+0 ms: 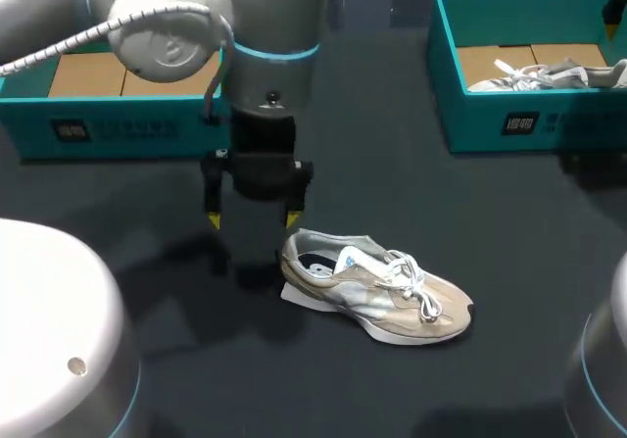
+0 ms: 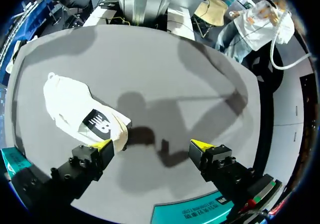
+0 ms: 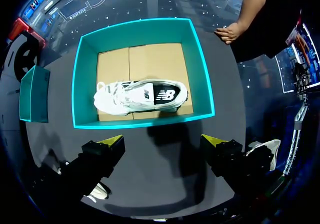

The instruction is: Take the shoe out of the shoebox, open the shoe tongue, remove and reinsert the insole, then place the shoe into the shoebox

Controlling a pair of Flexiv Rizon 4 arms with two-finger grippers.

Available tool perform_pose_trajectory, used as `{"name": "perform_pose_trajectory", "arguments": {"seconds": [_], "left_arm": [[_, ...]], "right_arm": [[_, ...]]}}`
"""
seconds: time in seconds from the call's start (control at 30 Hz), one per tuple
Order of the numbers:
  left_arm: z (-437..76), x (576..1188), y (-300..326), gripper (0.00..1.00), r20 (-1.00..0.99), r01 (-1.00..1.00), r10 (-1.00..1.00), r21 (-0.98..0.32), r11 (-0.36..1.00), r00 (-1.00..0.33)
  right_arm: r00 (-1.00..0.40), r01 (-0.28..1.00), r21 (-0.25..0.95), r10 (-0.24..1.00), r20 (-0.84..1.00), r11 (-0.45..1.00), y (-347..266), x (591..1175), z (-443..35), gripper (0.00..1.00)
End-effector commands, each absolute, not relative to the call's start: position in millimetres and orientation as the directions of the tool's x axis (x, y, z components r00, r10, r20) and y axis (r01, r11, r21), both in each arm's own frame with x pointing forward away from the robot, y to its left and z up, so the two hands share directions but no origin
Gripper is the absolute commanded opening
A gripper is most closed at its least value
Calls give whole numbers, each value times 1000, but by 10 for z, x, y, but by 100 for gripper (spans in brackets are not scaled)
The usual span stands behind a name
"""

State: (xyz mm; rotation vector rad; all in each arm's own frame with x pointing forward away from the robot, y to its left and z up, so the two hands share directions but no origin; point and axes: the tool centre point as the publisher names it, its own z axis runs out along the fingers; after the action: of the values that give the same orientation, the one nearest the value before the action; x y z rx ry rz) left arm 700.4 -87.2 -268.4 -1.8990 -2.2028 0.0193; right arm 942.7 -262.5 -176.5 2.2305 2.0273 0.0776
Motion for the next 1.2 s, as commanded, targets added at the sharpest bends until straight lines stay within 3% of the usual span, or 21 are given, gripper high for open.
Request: {"name": "perform_pose_trajectory", "arguments": {"seconds": [0.03, 0.13, 0.3, 0.43, 0.5, 0.93, 1.2], "left_arm": [[-2687, 7030, -742, 100, 94, 972, 986, -176, 155, -140], [-2687, 7030, -742, 100, 94, 972, 986, -176, 155, -140], [-2690, 7127, -551, 100, 99, 809, 868, -323, 491, -487], [-2707, 7182, -414, 100, 111, 583, 712, -494, 645, -694], [-2738, 7212, -368, 100, 121, 384, 543, -582, 717, -831], [-2738, 7212, -368, 100, 121, 384, 543, -582, 717, -831], [-2947, 7248, -95, 100, 121, 172, 424, -789, 590, -898]], "right_arm": [[100, 987, 129, 994, -48, -93, -2620, 9416, -1764, 100], [100, 987, 129, 994, -48, -93, -2620, 9416, -1764, 100], [100, 987, 129, 994, -48, -93, -2620, 9416, -1764, 100], [100, 987, 129, 994, -48, -93, -2620, 9416, -1764, 100], [100, 987, 129, 994, -48, -93, -2620, 9416, -1764, 100], [100, 987, 129, 994, -48, -93, -2620, 9416, -1764, 100], [100, 987, 129, 994, -48, -93, -2620, 9416, -1764, 100]]}}
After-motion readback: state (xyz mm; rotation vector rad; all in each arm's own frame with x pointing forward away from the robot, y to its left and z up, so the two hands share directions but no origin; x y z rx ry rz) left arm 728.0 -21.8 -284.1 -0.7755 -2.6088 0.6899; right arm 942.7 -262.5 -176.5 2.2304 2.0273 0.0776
